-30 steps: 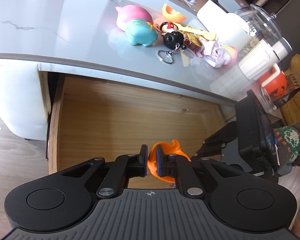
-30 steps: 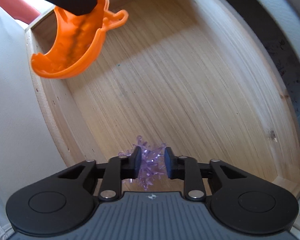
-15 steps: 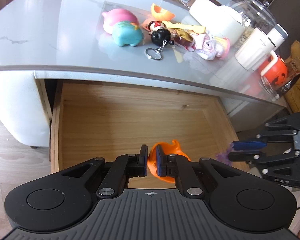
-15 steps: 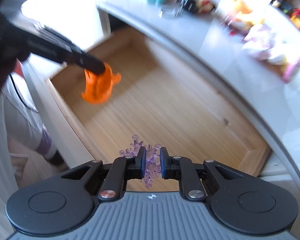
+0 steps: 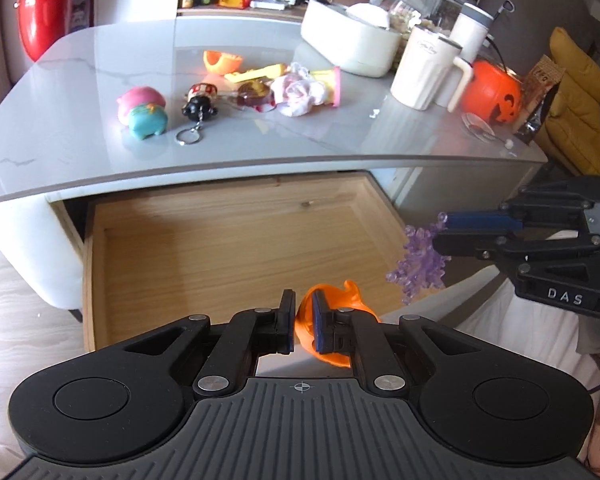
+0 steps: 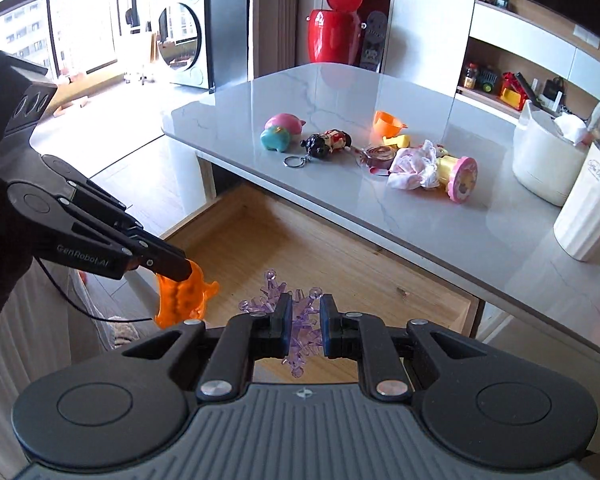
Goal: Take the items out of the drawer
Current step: 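Place the orange toy and purple star on the counter with both tools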
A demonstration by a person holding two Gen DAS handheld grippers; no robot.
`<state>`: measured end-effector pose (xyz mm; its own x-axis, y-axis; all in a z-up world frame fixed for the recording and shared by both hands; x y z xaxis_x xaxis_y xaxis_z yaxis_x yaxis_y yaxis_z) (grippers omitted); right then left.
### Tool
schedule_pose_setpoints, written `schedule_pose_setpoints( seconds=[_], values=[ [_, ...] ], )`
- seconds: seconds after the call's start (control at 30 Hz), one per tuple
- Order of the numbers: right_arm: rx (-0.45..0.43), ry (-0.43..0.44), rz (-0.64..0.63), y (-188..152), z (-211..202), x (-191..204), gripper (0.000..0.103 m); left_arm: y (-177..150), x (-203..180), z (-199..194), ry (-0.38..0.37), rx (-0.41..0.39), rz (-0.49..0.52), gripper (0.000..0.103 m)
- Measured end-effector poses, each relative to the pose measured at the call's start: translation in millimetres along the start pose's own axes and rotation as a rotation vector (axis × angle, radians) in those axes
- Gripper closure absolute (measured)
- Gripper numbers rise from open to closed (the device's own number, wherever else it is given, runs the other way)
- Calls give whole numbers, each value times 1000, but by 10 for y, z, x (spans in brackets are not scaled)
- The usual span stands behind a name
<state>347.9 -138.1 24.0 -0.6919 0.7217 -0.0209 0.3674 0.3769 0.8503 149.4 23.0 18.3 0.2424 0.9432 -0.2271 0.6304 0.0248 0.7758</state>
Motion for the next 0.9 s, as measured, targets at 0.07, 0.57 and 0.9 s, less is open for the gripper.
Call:
schedule_pose_setpoints(
  seconds=[0.07, 0.57, 0.9],
  values=[
    [-21, -14, 24, -13, -79, -24, 89, 158, 6, 50, 18, -29, -12, 92],
    [-55, -84, 84, -22, -190, -219, 89, 1302, 644, 1293, 179, -299, -137, 87],
    [-44, -128, 98, 160, 51, -429, 89, 724, 988, 318, 154, -371, -271, 87]
  ],
)
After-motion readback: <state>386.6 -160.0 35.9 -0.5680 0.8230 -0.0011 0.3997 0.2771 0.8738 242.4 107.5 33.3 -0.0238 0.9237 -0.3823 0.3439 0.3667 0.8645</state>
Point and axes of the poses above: each gripper's, at about its wrist camera, not at the fingertips, and z roughly the way its jaws point, x to its left, y to its top, the point moved 8 cm from there along z, roughly the way its jaws point, and after that the axes turned 13 degrees about -x, right-handed, at the moved point
